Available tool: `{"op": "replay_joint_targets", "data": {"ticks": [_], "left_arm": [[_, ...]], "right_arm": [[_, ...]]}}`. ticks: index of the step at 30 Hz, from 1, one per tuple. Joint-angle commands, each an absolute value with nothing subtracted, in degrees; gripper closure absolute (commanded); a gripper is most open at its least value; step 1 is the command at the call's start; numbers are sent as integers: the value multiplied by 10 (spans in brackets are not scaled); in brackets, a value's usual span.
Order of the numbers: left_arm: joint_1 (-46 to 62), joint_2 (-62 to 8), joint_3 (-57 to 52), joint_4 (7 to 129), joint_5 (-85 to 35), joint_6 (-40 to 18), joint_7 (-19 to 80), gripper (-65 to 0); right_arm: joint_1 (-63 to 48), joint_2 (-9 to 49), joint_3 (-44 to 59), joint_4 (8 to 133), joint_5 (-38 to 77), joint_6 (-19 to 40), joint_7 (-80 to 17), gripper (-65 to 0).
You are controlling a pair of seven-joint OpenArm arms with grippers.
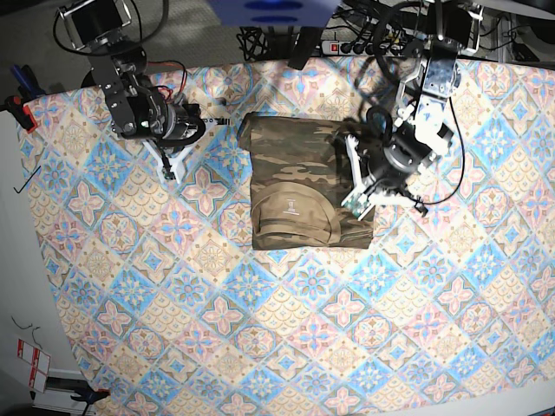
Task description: Fold the T-shirt properly
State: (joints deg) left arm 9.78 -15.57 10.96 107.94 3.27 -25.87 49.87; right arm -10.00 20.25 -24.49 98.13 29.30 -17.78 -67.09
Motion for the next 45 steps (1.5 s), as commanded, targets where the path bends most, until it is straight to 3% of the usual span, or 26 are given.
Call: {"op": "replay_joint_targets", "data": {"ticks": [1,10,16,24,32,38,45], "left_arm": [[116,-154,102,1084,29,-259,474,0],[153,-157,98,967,28,-258,411,0],[172,-165,99,939,28,-223,409,0],[200,-188,89,963,23,-184,395,0],[240,-186,2,1031,27,-182,396,0],[292,-169,-99,1051,21,-183,389,0],[384,-136,-114,1056,21,-186,307,0]], "right_arm": [[-94,207,-242,989,297,-176,-667,-12],[-95,207,-242,989,297,-176,-667,-11],[-106,209,-242,991,296,-176,-667,-11],[-108,209,-242,994,296,-176,-667,-11],[-108,209,-242,1004,296,-176,-667,-11],[-124,209,-247,1093,298,-176,-671,-11],[-128,209,-242,1105,297,-176,-673,-11]]}}
